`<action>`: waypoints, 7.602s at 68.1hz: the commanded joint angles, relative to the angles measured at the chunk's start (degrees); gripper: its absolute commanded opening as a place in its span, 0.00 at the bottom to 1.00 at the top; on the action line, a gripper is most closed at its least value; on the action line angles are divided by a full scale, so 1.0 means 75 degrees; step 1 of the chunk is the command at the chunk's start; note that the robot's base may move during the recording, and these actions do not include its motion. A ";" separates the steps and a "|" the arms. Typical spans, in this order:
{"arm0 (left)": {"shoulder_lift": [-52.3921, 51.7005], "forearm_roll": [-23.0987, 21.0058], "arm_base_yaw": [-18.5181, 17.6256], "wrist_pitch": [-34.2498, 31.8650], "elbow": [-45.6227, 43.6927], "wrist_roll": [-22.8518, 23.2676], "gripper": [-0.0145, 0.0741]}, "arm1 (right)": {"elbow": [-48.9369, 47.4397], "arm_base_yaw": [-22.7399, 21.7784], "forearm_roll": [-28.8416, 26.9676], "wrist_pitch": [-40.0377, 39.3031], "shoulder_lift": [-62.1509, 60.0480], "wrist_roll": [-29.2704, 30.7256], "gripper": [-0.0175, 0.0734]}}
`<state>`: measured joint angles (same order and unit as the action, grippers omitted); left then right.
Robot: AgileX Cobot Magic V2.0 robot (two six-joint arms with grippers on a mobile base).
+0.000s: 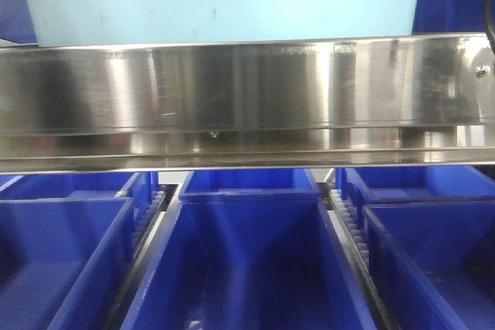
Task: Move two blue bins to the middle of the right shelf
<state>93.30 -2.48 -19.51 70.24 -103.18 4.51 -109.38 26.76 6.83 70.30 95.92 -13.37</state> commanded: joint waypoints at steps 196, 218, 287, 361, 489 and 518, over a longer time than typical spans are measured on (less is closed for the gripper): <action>-0.0808 -0.1007 -0.0022 -0.1566 -0.1112 0.0025 0.04 | -0.0536 -0.0030 -0.0464 -0.2094 -0.0938 -0.0091 0.02; -0.0808 -0.1007 -0.0022 -0.1566 -0.1112 0.0025 0.04 | -0.0536 -0.0030 -0.0464 -0.2094 -0.0938 -0.0091 0.02; -0.0808 -0.1007 -0.0022 -0.1566 -0.1112 0.0025 0.04 | -0.0536 -0.0030 -0.0464 -0.2094 -0.0938 -0.0091 0.02; -0.0808 -0.1007 -0.0022 -0.1566 -0.1112 0.0025 0.04 | -0.0536 -0.0030 -0.0464 -0.2094 -0.0938 -0.0091 0.02; -0.0808 -0.1007 -0.0022 -0.1566 -0.1112 0.0025 0.04 | -0.0536 -0.0030 -0.0464 -0.2094 -0.0938 -0.0091 0.02; -0.0808 -0.1007 -0.0022 -0.1566 -0.1112 0.0025 0.04 | -0.0536 -0.0030 -0.0464 -0.2094 -0.0938 -0.0091 0.02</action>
<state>88.58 -5.98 -19.31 63.44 -110.23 5.17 -112.49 26.60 3.65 58.97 89.56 -13.42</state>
